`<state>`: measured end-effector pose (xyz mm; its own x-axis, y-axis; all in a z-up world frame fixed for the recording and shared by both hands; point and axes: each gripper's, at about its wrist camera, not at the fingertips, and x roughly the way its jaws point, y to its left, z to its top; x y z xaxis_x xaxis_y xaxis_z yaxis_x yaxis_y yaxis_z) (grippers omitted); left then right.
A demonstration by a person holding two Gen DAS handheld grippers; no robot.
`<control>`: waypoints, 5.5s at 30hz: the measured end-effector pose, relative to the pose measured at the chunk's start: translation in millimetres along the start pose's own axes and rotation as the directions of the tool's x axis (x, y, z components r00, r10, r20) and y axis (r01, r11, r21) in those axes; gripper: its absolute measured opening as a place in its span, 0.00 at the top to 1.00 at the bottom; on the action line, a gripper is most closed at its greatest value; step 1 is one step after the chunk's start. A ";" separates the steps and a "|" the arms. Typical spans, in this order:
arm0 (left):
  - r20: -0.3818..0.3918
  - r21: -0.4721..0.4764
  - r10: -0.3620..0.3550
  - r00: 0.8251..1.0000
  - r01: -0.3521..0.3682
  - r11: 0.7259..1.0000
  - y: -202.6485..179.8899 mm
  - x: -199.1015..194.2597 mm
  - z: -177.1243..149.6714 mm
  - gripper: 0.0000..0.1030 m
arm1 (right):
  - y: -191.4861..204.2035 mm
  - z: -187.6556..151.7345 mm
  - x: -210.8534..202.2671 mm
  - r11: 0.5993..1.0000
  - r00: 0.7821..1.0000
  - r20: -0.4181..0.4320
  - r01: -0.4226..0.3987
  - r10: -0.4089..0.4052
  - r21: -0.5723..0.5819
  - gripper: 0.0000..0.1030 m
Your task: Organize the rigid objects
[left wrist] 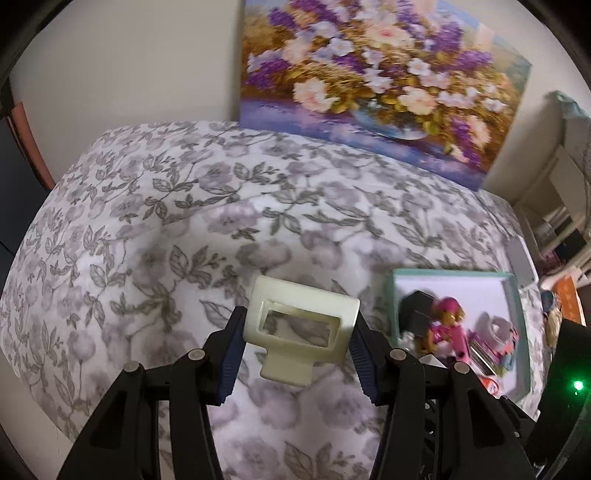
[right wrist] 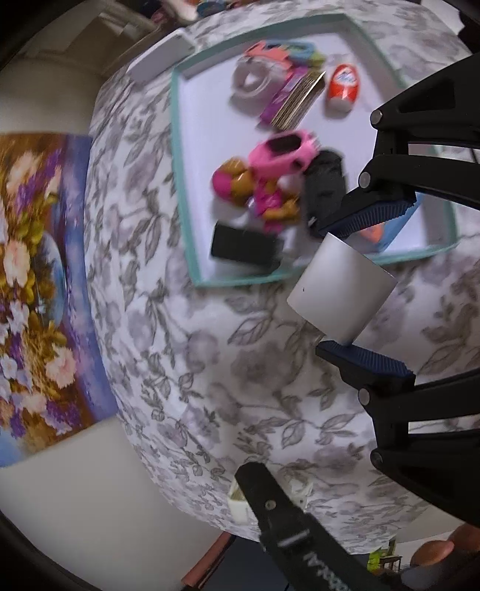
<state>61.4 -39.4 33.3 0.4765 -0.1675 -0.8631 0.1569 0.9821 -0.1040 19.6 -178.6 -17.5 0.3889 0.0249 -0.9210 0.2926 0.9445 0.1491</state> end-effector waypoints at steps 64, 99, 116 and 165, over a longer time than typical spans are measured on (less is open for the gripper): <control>-0.210 0.426 0.019 0.978 0.074 0.902 -166.8 39.6 -98.4 0.36 | -185.9 -27.4 3.2 0.945 0.988 -0.109 0.135 -0.106 0.297 0.39; -0.233 0.031 0.155 0.960 -0.152 0.988 -37.2 58.2 -60.4 0.05 | -144.4 -22.6 -9.2 0.965 0.986 -0.028 0.169 -0.166 0.200 0.00; -0.160 0.119 0.164 0.973 -0.146 0.982 -26.1 10.9 -77.2 0.05 | -105.9 -53.9 -42.6 0.979 0.982 0.060 0.170 -0.177 0.115 0.00; -0.072 0.131 0.172 0.982 -0.162 0.978 -22.9 -26.5 -85.6 0.05 | -86.2 -71.3 -80.6 0.987 0.975 0.158 0.148 -0.156 0.060 0.00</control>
<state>-28.8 -50.1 16.2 0.4332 0.0109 -0.9012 0.1899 0.9764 0.1031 -99.3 -238.7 18.2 0.4711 -0.1747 -0.8646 0.3988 0.9165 0.0322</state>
